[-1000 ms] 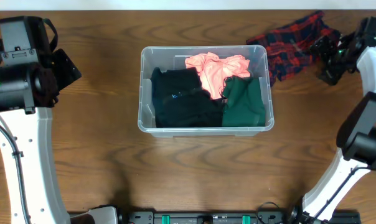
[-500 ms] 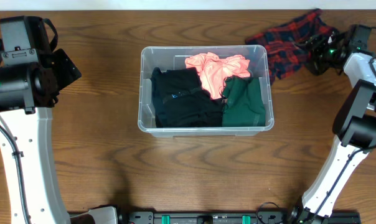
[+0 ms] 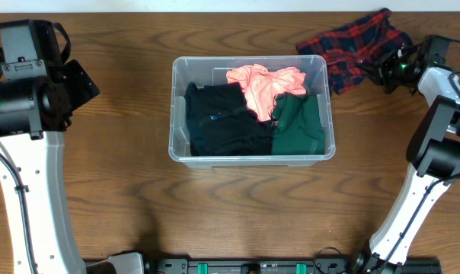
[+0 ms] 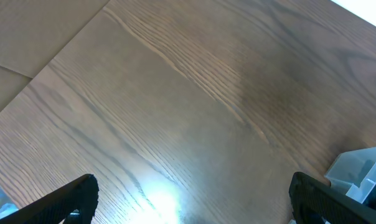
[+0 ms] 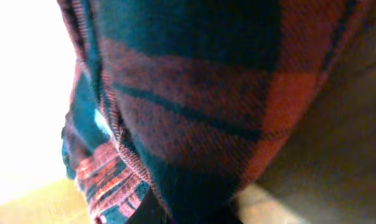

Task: Pack container
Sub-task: 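Move the right gripper to the plaid shirt and grasp it, then lift the plaid shirt with the right gripper and lower it into the bin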

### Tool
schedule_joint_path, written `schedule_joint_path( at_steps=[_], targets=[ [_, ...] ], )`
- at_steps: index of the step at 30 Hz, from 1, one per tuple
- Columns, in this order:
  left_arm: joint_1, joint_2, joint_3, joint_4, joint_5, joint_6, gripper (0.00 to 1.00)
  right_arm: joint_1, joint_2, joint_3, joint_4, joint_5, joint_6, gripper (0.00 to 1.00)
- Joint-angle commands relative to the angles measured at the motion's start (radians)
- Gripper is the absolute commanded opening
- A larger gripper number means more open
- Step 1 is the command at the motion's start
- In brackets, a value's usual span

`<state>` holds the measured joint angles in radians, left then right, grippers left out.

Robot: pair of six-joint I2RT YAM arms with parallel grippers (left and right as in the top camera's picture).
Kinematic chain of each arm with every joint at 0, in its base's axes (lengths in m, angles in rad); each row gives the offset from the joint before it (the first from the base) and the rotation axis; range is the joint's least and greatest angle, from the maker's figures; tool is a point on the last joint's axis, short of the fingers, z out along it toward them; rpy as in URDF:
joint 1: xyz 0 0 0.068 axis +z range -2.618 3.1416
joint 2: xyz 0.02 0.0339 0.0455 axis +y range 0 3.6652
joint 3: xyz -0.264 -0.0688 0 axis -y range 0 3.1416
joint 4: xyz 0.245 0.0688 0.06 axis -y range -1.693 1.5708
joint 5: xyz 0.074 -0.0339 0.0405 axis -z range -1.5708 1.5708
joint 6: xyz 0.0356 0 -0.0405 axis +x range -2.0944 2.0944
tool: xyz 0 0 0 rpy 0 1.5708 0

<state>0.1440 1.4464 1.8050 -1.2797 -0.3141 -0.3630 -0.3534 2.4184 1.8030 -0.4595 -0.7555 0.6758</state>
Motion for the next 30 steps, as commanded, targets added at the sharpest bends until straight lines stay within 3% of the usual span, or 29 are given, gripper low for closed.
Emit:
schedule_joint_path(
  at_steps=[1,13,23,26,30],
  targets=[
    [0.005,-0.003,-0.004,-0.003,-0.012,-0.005,0.98,0.005,-0.148,-0.006,-0.007,-0.105,-0.115,0.01],
    [0.005,-0.003,-0.004,-0.003,-0.013,-0.005,0.98,0.011,-0.568,-0.006,0.000,-0.381,-0.169,0.01],
    [0.005,-0.003,-0.004,-0.003,-0.012,-0.005,0.98,0.077,-0.735,-0.006,-0.002,-0.687,-0.246,0.01],
    [0.005,-0.003,-0.004,-0.003,-0.012,-0.005,0.98,0.128,-0.763,-0.006,-0.030,-0.624,-0.238,0.01],
    [0.005,-0.003,-0.004,-0.003,-0.013,-0.005,0.98,0.232,-0.801,-0.006,-0.110,-0.389,-0.225,0.01]
  ],
)
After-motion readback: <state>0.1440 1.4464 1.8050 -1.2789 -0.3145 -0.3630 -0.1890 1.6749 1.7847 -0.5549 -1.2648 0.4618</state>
